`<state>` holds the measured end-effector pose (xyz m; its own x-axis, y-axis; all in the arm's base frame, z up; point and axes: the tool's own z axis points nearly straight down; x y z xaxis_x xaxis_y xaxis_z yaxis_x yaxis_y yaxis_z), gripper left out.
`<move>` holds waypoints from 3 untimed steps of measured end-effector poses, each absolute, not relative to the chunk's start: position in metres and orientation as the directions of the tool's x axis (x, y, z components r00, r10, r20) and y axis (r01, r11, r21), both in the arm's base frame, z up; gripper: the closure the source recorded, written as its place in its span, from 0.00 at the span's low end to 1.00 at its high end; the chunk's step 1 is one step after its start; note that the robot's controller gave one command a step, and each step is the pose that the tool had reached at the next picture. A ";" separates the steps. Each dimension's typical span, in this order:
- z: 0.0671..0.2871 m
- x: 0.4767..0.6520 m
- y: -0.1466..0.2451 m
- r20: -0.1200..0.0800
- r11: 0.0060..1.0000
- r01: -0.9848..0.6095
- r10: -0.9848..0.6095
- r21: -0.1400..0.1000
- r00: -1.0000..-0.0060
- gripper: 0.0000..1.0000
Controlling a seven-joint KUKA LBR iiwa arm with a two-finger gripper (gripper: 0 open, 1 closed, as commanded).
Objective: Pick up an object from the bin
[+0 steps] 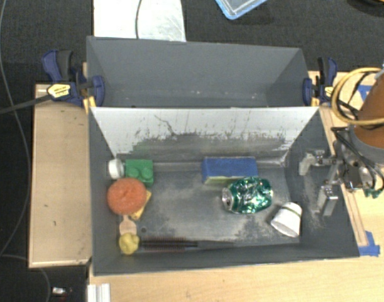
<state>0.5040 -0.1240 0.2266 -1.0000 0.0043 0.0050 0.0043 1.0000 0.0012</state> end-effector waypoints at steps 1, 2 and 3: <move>0.231 0.505 -0.123 -0.003 1.000 -0.001 -0.001 -0.001 -1.000 0.00; 0.174 0.531 -0.093 -0.006 0.993 -0.122 -0.122 -0.002 -0.993 0.00; 0.161 0.583 -0.023 -0.017 0.966 -0.259 -0.259 -0.006 -0.966 0.00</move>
Offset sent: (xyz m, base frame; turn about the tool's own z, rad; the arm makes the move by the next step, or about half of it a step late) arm 0.0671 0.0855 -0.1566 -0.3455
